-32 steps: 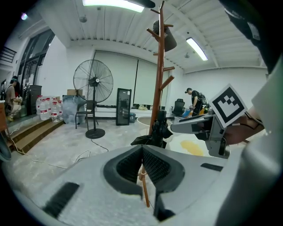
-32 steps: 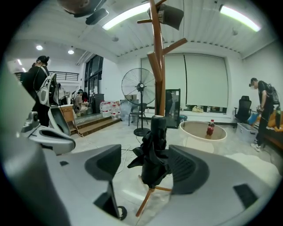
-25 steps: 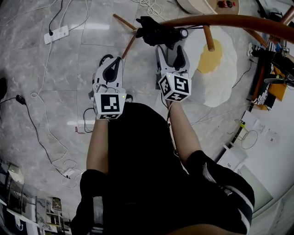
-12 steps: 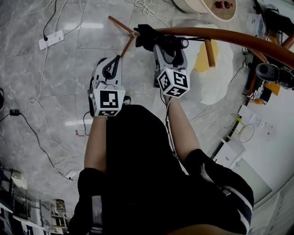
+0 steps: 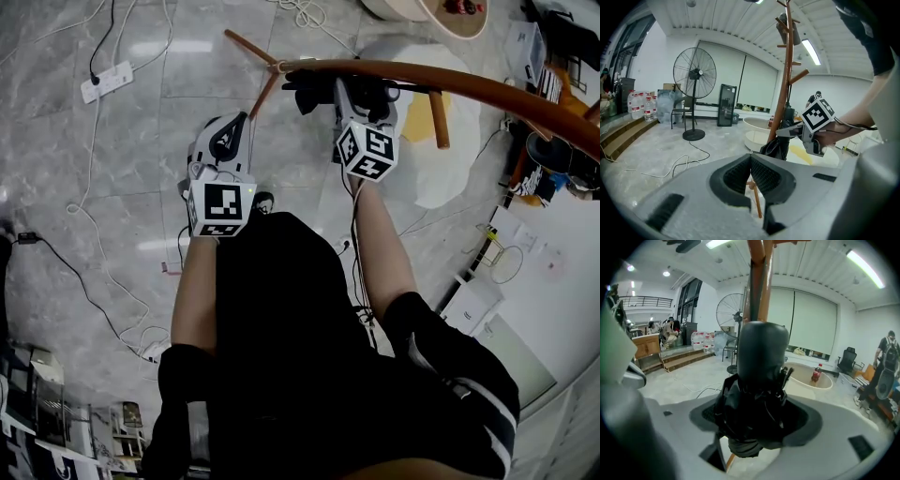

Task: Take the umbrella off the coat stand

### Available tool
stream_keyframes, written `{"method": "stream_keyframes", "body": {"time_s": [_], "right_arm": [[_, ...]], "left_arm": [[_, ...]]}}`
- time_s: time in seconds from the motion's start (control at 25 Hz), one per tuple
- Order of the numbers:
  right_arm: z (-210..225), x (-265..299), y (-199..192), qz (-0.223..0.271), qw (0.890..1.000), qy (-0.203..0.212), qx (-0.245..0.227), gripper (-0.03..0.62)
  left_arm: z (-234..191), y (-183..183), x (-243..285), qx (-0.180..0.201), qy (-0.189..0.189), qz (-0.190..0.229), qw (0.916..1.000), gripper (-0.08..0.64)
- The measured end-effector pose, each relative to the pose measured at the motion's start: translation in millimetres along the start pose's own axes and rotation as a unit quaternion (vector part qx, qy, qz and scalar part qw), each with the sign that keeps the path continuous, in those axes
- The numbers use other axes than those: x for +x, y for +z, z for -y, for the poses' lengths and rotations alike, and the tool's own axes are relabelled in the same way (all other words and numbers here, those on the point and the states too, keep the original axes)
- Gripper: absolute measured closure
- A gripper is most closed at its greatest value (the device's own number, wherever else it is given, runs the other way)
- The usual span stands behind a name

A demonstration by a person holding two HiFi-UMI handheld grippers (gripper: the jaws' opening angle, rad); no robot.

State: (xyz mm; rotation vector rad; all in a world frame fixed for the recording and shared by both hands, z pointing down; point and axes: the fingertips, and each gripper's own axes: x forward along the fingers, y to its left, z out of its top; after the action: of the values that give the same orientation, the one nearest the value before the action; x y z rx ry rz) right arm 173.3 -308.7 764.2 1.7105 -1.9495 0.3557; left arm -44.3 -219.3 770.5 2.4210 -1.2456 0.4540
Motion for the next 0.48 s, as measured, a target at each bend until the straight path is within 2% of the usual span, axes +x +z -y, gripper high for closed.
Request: {"method": "stream_keyframes", "body": {"time_s": [0.08,0.2,0.48], "right_arm": [[1,1,-1,-0.005,1.000,-0.001,-0.013,0.279],[-1,-3,-1,-0.011,1.000,0.001,-0.022,0.310],[-10,-21,13,-0.024,0.999,0.029,-0.013,0.328]], "left_arm": [[2,-2,2,-0.004,-0.002,-0.002,1.0000,0.560],[9,1,5,-0.001,-0.007,-0.001,1.0000,0.560],[27,19,3,0.007,-0.008,-0.003,0.9999,0.560]]}}
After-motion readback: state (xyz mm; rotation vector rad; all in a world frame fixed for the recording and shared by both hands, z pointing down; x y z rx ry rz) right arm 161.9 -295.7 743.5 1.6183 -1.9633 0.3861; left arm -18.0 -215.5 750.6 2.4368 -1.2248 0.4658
